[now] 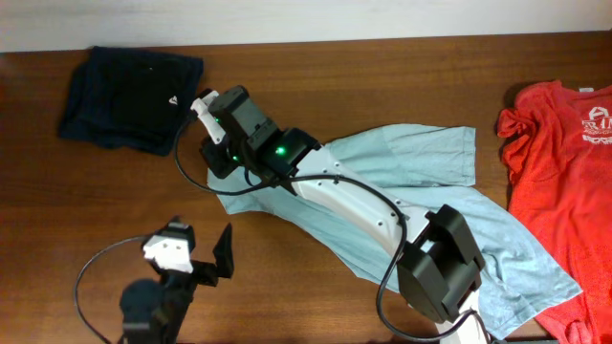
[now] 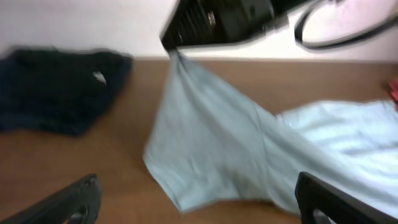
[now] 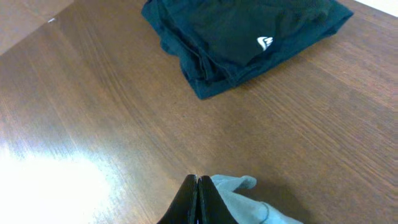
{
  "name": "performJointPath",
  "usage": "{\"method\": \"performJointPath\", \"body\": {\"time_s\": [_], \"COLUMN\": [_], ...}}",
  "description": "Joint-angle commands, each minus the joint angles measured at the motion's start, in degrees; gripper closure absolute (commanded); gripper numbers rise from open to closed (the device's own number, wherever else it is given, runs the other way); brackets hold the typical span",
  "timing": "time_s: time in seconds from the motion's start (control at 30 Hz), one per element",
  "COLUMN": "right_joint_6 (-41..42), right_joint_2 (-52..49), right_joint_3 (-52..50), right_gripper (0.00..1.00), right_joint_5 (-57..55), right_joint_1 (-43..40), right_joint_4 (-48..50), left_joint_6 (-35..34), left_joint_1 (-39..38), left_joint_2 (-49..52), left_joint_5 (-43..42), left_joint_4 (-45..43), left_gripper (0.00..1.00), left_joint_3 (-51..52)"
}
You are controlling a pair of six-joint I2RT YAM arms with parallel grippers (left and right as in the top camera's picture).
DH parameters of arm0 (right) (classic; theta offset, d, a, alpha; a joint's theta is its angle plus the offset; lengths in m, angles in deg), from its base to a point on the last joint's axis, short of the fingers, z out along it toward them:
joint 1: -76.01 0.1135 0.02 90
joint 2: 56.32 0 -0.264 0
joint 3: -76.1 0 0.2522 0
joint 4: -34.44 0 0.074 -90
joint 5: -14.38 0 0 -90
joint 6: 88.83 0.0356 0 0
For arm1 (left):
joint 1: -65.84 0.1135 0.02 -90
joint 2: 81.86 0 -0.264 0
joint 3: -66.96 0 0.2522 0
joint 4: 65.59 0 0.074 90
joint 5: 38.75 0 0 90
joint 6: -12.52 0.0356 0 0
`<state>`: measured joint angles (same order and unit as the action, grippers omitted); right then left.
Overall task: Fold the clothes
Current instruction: 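Reach the left gripper to the t-shirt's lower left corner and grasp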
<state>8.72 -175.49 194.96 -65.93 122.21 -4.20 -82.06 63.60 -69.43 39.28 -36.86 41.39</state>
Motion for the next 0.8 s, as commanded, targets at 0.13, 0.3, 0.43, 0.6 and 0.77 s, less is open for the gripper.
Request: {"method": "performJointPath", "body": {"time_s": [0.13, 0.3, 0.43, 0.6, 0.77], "right_joint_6": [0.4, 0.4, 0.4, 0.4, 0.4], "right_joint_2": [1.5, 1.6, 1.7, 1.7, 1.7], "right_joint_3": [1.0, 1.0, 1.0, 1.0, 1.0], "right_gripper": [0.96, 0.96, 0.96, 0.96, 0.96], "right_joint_5": [0.9, 0.9, 0.9, 0.9, 0.9], "right_joint_1": [-1.2, -1.2, -1.3, -1.7, -2.5], "right_joint_4": [0.2, 0.2, -0.2, -1.2, -1.5], "left_joint_6": [3.5, 4.9, 4.7, 3.6, 3.6], "left_joint_1": [-0.2, -0.2, 0.0, 0.2, 0.3], "left_joint_2": [22.8, 43.0, 56.5, 61.6, 61.6], "left_joint_5": [-10.6, -11.2, -9.8, -13.2, -5.8], "left_joint_4": [-5.2, -8.6, -17.0, -23.2, -24.3], "left_gripper": [0.01, 0.01, 0.01, 0.01, 0.63], "left_joint_3": [-8.4, -11.9, -12.2, -13.5, -13.5]}}
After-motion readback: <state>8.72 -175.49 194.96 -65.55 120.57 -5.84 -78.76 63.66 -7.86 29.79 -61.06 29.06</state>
